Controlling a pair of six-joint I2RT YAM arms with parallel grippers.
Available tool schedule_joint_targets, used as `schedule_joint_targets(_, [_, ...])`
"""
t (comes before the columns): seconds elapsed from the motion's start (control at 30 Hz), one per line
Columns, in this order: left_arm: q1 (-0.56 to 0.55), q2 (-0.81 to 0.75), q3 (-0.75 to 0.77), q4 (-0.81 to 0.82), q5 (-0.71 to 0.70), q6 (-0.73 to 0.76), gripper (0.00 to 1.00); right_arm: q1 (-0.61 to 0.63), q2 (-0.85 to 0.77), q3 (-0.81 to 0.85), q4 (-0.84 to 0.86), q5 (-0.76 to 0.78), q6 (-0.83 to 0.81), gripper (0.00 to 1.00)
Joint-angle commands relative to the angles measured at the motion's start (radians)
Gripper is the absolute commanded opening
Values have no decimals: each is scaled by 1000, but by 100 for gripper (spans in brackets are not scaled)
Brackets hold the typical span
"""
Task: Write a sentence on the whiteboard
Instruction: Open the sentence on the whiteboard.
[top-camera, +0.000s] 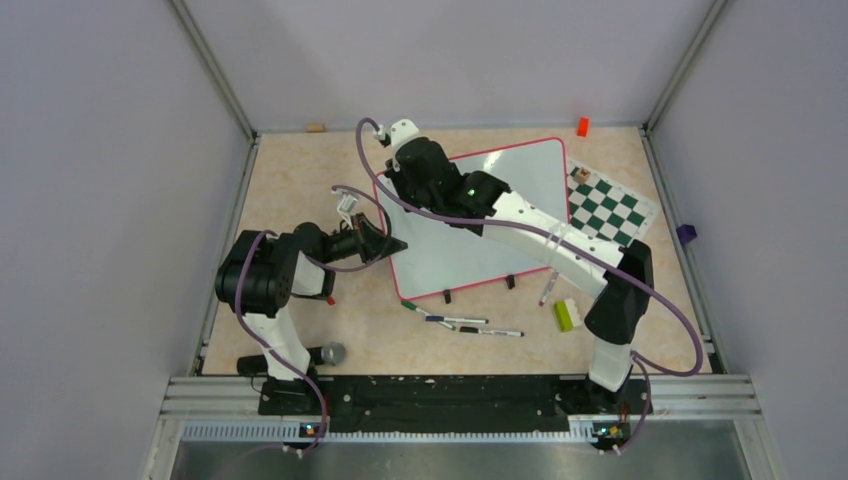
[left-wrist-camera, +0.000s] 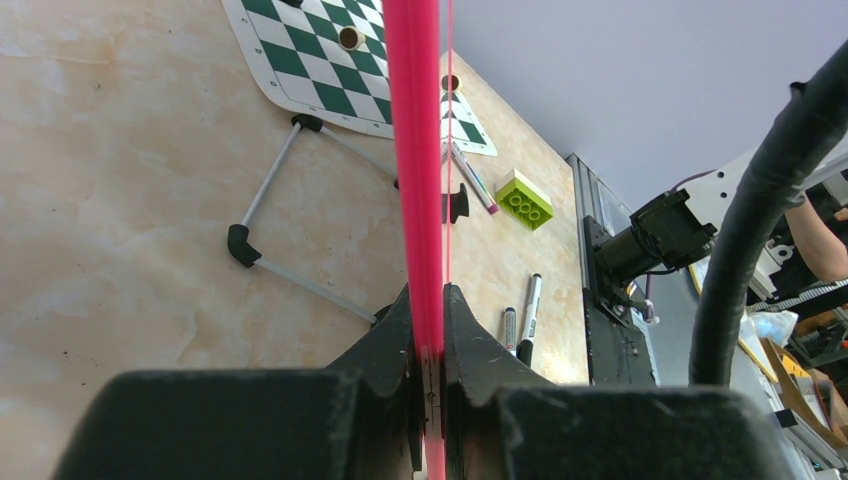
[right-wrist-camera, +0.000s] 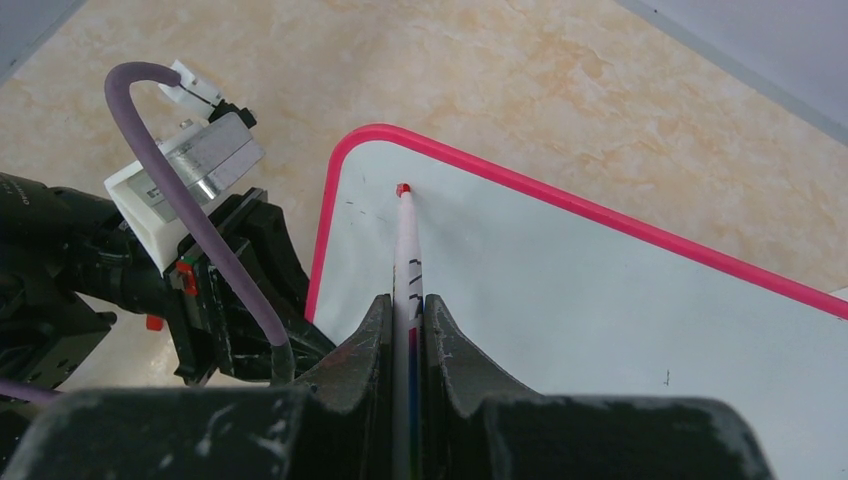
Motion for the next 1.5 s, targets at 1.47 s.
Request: schedule_joint_targets(1.47, [-30, 14, 2, 93, 39, 90, 0, 8, -53, 33, -31, 45, 21, 0])
